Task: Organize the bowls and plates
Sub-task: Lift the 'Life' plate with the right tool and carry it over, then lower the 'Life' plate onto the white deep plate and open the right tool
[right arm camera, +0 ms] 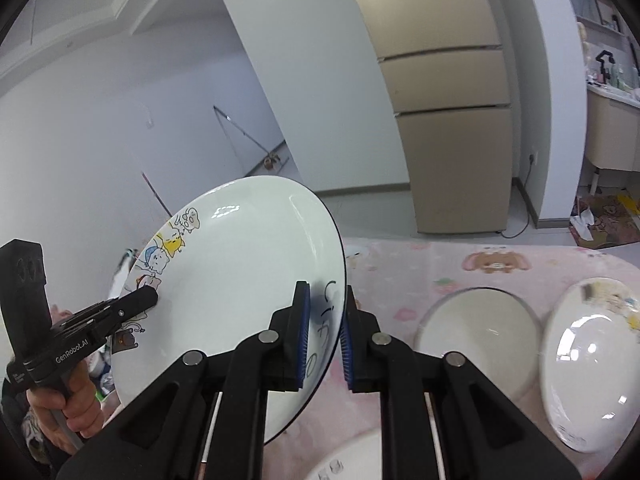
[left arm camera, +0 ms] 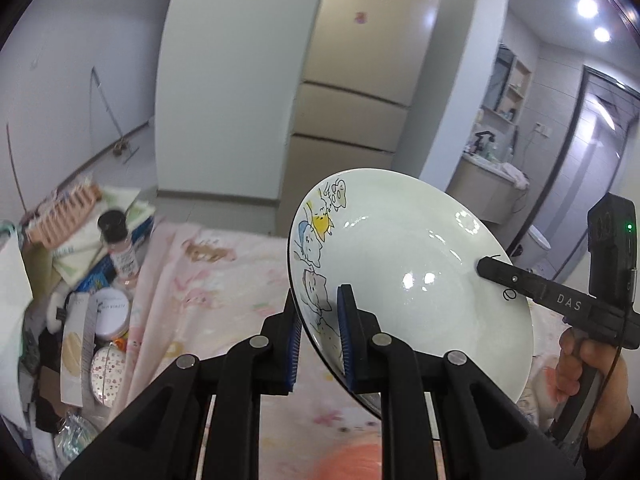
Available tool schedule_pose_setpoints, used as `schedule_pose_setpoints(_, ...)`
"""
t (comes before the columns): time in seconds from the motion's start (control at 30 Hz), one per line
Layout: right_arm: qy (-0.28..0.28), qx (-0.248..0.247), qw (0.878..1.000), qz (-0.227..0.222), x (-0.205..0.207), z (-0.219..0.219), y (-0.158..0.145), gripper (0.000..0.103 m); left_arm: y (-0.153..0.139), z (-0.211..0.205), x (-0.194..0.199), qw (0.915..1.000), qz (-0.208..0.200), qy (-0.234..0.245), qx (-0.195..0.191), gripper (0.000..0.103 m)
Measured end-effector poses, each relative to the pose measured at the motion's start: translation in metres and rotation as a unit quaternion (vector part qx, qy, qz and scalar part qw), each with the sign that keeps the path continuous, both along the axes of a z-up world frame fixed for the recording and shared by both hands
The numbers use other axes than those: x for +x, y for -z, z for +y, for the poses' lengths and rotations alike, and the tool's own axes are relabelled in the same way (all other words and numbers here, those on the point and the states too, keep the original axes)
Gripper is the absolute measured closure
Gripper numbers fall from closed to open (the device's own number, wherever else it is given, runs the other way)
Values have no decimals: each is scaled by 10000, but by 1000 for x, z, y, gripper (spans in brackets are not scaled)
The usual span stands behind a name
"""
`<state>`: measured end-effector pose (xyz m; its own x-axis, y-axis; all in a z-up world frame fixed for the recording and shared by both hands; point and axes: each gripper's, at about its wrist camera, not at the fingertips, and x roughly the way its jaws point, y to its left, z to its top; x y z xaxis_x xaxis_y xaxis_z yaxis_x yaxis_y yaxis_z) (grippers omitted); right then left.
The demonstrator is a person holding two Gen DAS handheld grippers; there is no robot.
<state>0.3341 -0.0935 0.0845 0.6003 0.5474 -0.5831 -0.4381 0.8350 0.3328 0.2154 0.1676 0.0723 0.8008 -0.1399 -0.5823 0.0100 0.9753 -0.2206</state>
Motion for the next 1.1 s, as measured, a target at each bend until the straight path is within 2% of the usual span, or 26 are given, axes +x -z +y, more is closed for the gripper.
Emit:
schedule_pose_setpoints(0.1,75,-89,9999,-112,-22,-29,-15,90,-14,-30,-14,9999,-83,121,-2,85)
schedule_pose_setpoints(0.23,87,-264,9995,-143,-46,-69,-20,90,-14,-67,-29,9992,-43,355,-179,85)
schedule_pose_setpoints(0.53,295,-324,9990,99,-78,-130,17,90,17,-133,-46,9973,267,689,-26,85)
schedule_pose_setpoints(0.83,272,-246,9975,611,-89,-147,65,90,59,-151,-38,9933,701,858,314,85)
schedule_pose_setpoints(1.1,257,-478,9947,873,-81,-141,96,89,85,-147,-18,9877,1074,1025,490,85)
